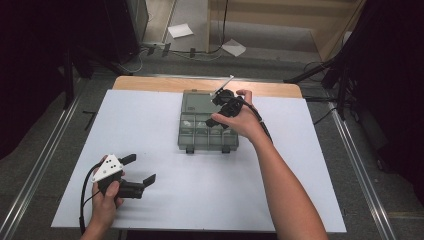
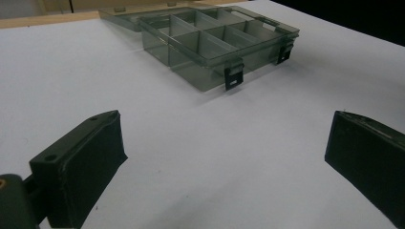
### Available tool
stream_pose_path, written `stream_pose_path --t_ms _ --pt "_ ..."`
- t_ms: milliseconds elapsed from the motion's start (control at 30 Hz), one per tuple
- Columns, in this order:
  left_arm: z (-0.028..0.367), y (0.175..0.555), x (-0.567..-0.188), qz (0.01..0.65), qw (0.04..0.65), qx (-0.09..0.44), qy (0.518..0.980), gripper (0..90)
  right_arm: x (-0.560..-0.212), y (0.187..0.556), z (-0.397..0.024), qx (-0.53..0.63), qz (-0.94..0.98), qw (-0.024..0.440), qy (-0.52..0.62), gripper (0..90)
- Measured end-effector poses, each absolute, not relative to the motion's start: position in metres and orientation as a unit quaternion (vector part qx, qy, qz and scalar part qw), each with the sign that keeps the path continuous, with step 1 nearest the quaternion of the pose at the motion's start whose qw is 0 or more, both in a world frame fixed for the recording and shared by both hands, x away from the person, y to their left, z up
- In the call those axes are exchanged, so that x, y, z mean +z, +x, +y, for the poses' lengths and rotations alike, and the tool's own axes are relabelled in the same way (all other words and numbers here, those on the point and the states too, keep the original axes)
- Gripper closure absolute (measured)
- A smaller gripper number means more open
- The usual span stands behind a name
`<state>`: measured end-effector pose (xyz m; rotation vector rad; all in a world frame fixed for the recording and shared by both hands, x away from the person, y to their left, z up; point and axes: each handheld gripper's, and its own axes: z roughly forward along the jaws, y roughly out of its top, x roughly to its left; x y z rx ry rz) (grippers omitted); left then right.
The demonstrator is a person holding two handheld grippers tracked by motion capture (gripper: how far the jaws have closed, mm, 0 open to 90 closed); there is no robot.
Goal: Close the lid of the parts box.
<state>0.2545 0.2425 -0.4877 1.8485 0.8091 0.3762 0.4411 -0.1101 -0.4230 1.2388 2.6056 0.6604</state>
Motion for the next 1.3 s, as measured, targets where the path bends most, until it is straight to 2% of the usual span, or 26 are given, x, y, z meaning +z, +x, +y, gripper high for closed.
stream_pose_path --t_ms 567,933,1300 --pt "0.232 0.258 -0.484 0.334 0.521 0.159 0.769 0.0 -0.424 0.44 -0.14 0.235 0.871 0.093 0.422 0.0" --pt "0.223 0.275 -0.476 0.339 0.526 0.154 0.765 0.0 -0.419 0.434 -0.156 0.252 0.86 0.103 0.432 0.0" --pt "0.191 0.3 -0.467 0.332 0.531 0.149 0.765 0.0 -0.434 0.432 -0.172 0.26 0.854 0.101 0.44 0.0"
